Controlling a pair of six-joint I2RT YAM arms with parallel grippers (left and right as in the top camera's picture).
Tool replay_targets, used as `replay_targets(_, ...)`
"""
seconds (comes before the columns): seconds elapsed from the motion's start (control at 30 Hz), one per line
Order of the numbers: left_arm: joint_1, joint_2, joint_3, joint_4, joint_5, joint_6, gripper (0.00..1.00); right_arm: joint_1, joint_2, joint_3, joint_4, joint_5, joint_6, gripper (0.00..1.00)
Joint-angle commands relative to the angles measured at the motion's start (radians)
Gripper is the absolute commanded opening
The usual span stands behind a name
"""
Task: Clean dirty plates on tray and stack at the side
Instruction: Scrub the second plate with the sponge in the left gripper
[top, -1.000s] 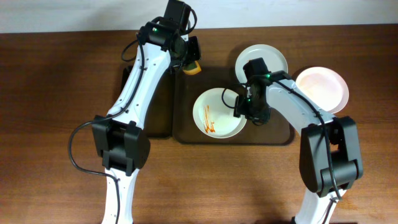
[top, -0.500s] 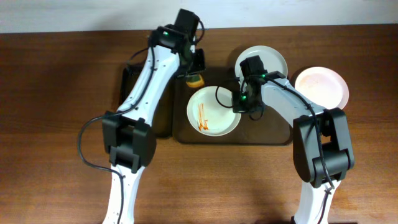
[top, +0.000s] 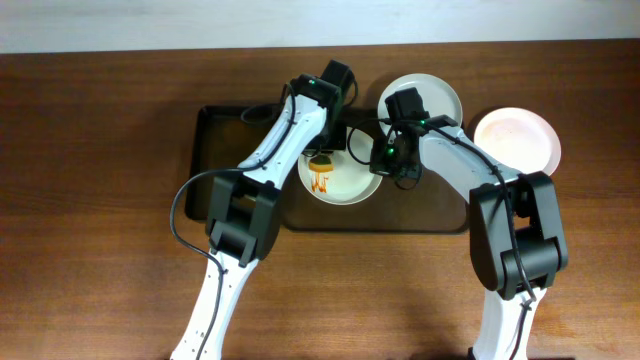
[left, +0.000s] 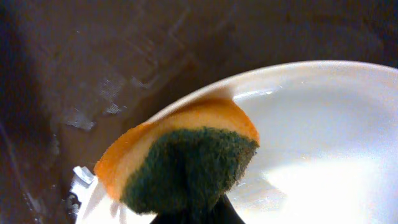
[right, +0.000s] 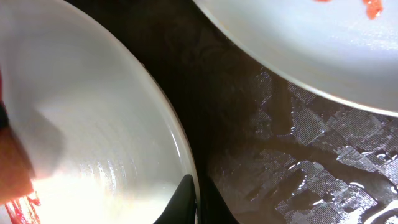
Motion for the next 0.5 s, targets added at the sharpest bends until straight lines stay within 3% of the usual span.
replay_targets(0.0,-0.065,0.102,-0.013,-0.130,-0.006,-0.058,0.00,0.003,0.049,-0.008,0.002,0.029,-0.003,0.04)
replay_targets(0.13,-0.078,0.109,-0.013,-0.322,0.047,-0.129,0.00,0.003,0.053,-0.008,0.003,0.028,-0.002,0.04)
replay_targets(0.17,-0.078,0.109,-0.013,-0.308,0.075,-0.134,0.00,0.003,0.053,-0.008,0.003,0.025,-0.002,0.04)
replay_targets(0.37,-0.074,0.110,-0.013,0.099,-0.011,-0.134,0.00,0.003,0.054,-0.008,0.002,0.026,-0.003,0.04)
replay_targets(0.47,-0.074,0.110,-0.013,0.087,-0.074,-0.246,0.00,0.003,0.054,-0.008,-0.001,0.026,-0.018,0.04)
